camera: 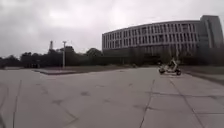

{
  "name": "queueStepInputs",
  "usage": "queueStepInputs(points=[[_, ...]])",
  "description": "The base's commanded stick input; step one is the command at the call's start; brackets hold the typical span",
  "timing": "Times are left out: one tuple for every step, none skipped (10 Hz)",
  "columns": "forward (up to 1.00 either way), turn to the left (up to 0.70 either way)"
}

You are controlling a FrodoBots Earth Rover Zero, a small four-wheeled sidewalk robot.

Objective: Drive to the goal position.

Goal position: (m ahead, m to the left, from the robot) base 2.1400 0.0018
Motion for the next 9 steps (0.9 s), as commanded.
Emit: queueStepInputs(points=[[0.70,-0.01],[0.70,-0.01],[0.70,-0.07],[0.70,-0.14],[0.70,-0.20],[0.70,-0.26],[0.70,-0.32],[0.70,-0.36],[0.70,-0.36]])
